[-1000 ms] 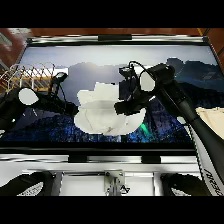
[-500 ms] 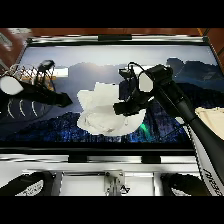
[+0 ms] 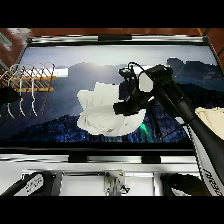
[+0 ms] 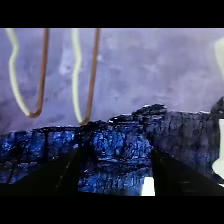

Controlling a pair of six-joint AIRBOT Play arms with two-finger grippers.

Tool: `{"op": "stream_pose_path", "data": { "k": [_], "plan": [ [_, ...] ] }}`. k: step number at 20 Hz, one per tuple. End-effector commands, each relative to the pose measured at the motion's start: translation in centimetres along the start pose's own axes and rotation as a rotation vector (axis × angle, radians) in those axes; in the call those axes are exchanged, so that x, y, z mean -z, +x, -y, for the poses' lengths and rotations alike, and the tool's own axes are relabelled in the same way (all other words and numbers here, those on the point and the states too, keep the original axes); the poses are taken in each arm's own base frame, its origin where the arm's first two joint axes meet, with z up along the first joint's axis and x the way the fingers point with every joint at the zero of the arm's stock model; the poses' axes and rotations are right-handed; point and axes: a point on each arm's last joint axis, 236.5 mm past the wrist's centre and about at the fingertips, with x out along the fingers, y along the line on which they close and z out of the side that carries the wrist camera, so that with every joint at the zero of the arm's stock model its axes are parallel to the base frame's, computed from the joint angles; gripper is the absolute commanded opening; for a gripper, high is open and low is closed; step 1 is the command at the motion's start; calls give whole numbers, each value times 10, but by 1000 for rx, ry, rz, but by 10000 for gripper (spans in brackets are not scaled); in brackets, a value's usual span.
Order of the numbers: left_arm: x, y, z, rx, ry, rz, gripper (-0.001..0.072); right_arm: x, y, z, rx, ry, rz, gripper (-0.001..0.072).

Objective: Fold the shirts.

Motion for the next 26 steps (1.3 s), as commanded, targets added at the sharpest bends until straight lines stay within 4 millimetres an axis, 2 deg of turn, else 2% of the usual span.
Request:
{"op": "stream_pose_path", "data": {
  "k": [1,4,6,7,10,16,22,23,24,26],
  "plan": [
    [21,37,-40,-34,-20,-21,528,0,0,0,-1,0,1,87],
    [43,79,-49,-11,-22,-115,545,-1,0,1,3,5,4,88],
    [45,98,-55,-10,-31,-135,600,-2,0,2,7,19,6,87],
    [45,105,-58,-10,-21,-138,600,-2,0,2,10,27,7,88],
    [46,120,-59,1,-5,-150,600,-4,0,3,11,44,16,88],
    [56,155,-43,51,81,-206,579,-17,0,0,-5,95,73,88],
    [73,180,-47,63,68,-271,578,-16,0,0,-3,113,66,88],
    [75,183,-46,67,63,-276,562,-16,0,0,-3,113,66,88],
    [78,187,-46,70,64,-287,487,-16,0,0,-3,113,66,88],
    [83,194,-45,80,65,-305,486,-16,0,0,-3,113,66,88]
  ]
}}
